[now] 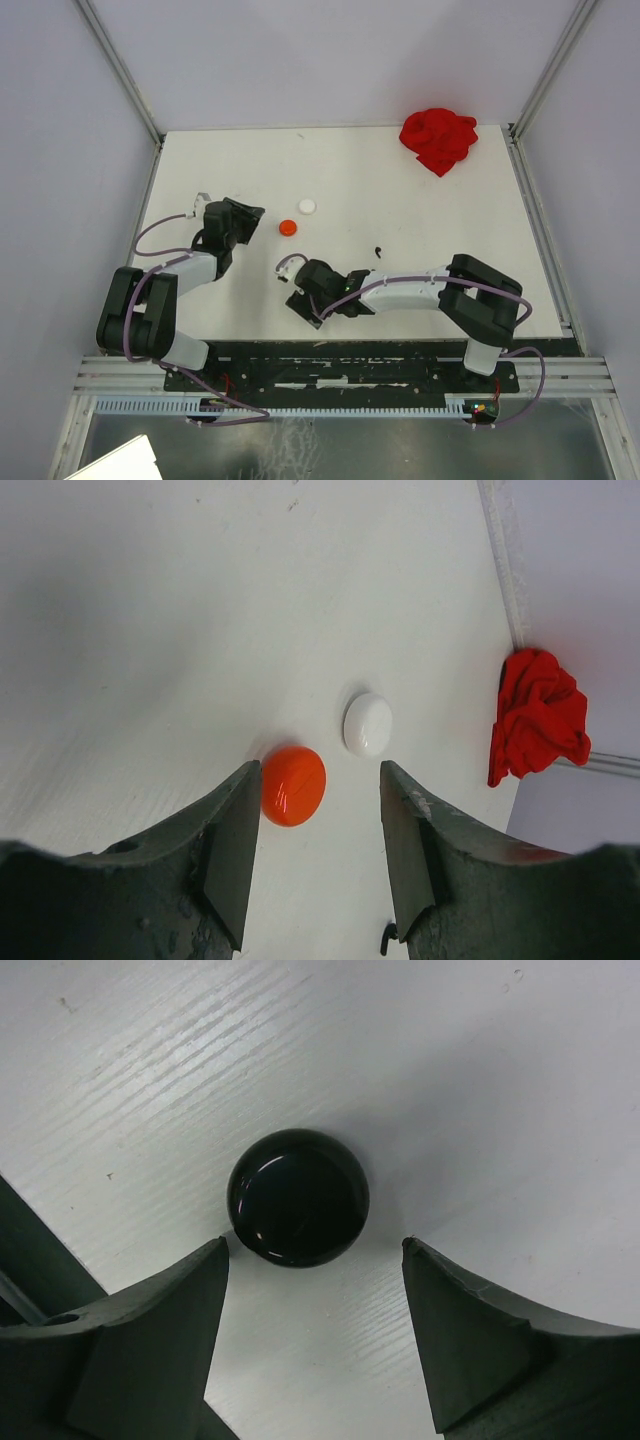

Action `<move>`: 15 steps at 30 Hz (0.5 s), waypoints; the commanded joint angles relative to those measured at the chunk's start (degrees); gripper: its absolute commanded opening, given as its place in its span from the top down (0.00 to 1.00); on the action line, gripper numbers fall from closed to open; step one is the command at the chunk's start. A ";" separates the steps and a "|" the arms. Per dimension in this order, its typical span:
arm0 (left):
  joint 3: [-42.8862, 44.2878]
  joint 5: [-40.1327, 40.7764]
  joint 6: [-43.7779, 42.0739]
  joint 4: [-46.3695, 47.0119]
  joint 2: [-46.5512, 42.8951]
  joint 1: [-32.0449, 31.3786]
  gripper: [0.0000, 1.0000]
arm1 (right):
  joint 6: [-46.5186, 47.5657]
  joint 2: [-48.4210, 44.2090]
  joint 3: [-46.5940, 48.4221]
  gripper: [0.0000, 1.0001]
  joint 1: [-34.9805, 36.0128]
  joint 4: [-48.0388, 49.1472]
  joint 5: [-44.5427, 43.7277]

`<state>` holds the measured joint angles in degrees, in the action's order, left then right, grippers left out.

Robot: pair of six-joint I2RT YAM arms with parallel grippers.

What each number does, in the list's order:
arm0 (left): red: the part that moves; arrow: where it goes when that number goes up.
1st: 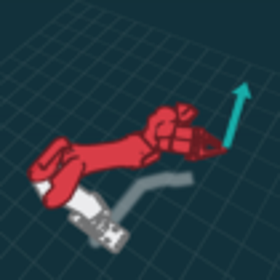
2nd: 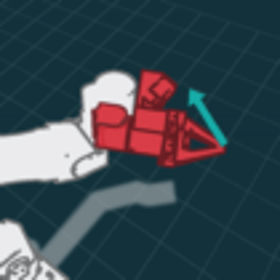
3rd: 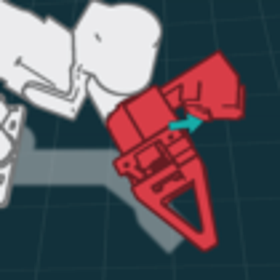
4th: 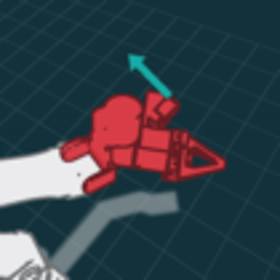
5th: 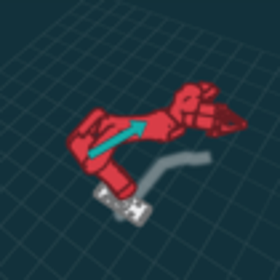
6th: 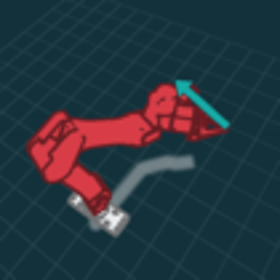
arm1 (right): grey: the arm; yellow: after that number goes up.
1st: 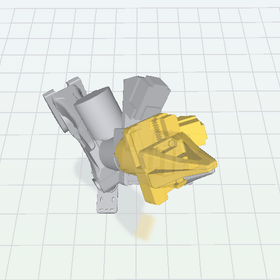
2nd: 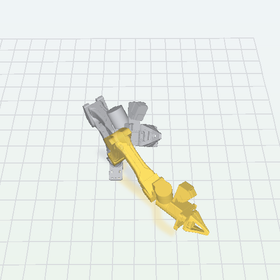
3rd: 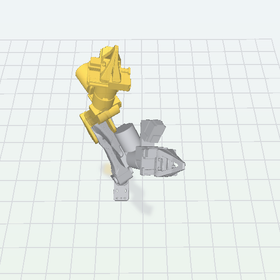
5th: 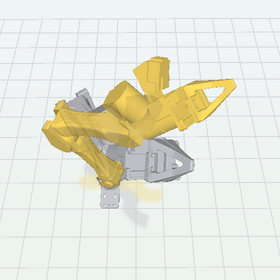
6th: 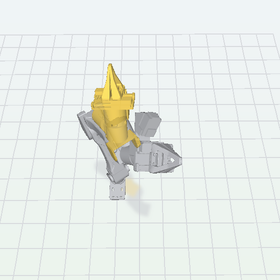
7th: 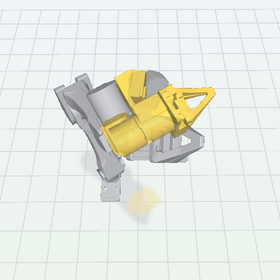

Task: Insert the wireless bluetooth earbuds into the charging case
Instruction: Move the charging case to the center of the board.

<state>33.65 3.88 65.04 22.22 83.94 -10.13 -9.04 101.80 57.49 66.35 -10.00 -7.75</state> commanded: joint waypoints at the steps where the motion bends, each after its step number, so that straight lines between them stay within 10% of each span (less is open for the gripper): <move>1: -0.35 -0.77 -1.84 1.33 -1.16 0.40 0.43 | 0.58 1.24 2.51 0.22 0.36 1.83 -4.46; 15: -0.51 -1.10 -1.73 1.69 -0.80 0.65 0.43 | 0.16 2.80 4.10 0.22 -1.84 1.60 -10.78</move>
<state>33.36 2.85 65.06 22.37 83.94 -9.80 -9.06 104.05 59.83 65.91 -8.36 -15.20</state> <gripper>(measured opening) 0.568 0.782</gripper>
